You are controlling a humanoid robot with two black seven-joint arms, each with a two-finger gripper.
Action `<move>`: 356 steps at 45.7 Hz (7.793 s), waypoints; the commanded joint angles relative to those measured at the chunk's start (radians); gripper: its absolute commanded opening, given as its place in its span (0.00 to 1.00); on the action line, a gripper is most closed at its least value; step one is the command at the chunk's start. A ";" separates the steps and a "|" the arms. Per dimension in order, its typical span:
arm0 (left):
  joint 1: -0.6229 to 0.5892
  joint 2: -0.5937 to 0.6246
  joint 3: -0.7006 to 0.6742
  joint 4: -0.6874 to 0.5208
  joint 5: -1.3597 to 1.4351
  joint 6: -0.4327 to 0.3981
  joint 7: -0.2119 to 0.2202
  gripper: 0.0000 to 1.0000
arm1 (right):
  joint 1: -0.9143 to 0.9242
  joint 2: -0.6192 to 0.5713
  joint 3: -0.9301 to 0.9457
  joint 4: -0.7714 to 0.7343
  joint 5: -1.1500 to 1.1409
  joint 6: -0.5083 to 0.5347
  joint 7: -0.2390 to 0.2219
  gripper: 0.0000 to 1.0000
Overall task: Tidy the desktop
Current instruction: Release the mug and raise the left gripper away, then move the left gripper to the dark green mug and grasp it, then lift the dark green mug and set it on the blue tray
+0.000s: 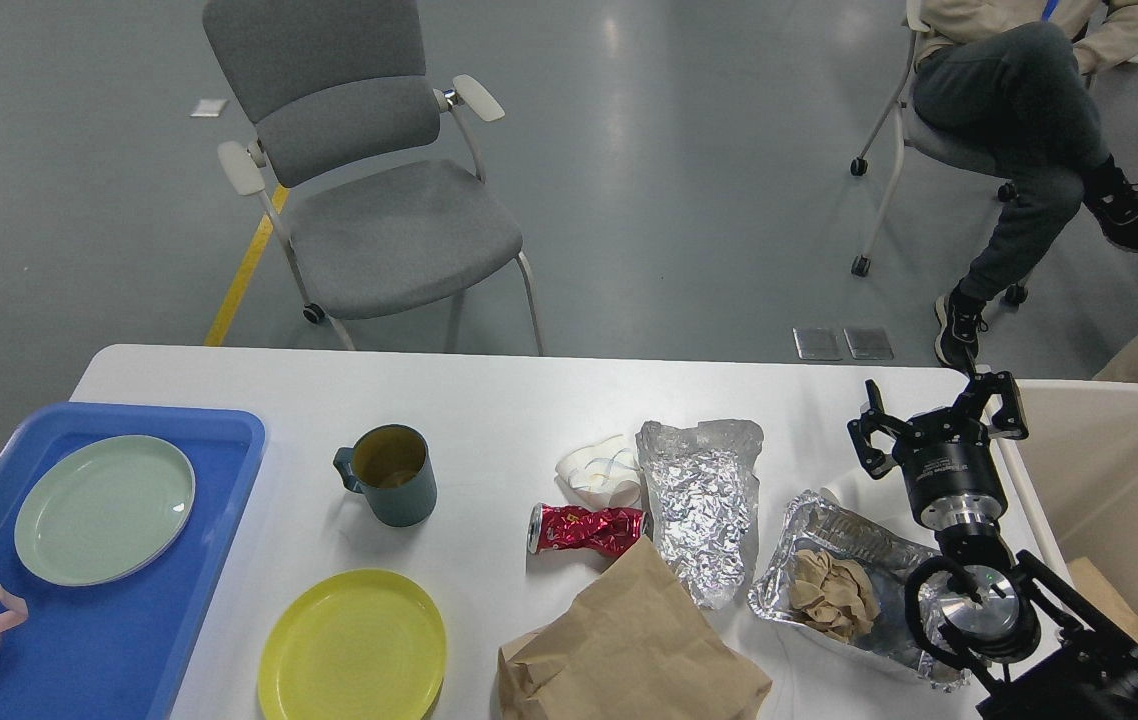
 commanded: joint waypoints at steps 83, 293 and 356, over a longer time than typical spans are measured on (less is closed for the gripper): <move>-1.575 -0.861 0.851 -1.106 -0.896 -0.062 0.020 0.95 | 0.000 0.000 -0.001 0.000 0.000 0.000 0.000 1.00; -1.007 -0.579 0.805 -1.111 -0.605 0.491 0.212 0.00 | 0.000 0.000 -0.001 0.001 0.000 0.000 0.000 1.00; -0.433 -0.172 0.544 -0.738 -0.130 0.595 0.157 0.82 | 0.000 0.000 0.001 0.001 0.000 0.000 0.000 1.00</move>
